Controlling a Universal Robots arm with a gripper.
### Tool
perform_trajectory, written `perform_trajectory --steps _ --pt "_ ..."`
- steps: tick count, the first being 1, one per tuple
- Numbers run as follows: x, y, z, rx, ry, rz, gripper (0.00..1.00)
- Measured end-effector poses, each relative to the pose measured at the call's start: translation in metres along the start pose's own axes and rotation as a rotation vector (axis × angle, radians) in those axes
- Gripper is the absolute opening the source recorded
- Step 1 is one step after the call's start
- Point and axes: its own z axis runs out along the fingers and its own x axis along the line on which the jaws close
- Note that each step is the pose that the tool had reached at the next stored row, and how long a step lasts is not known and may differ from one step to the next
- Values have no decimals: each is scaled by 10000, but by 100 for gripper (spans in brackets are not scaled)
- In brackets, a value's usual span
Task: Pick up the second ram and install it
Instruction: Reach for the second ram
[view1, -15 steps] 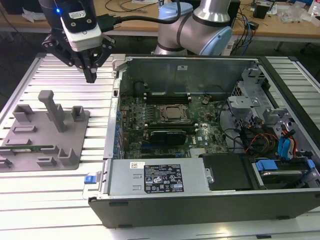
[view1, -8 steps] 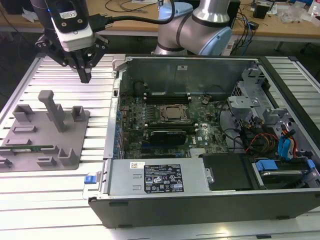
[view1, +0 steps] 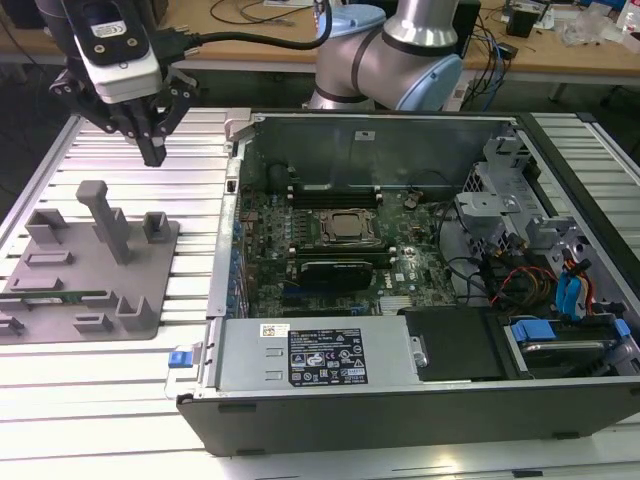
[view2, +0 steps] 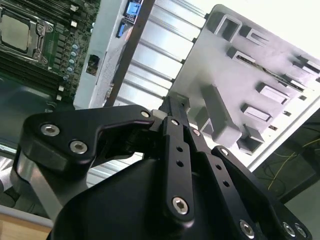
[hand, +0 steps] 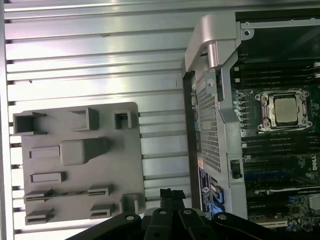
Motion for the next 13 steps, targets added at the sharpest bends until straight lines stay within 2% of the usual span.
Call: perform_trajectory --steps 2,6,9,13 --pt "94 -7 0 0 -1 -1 8" --pt "223 -17 4 -1 -2 -1 8" --pt "360 -27 11 0 -5 -2 8" --pt "500 -38 29 -1 -9 -1 8"
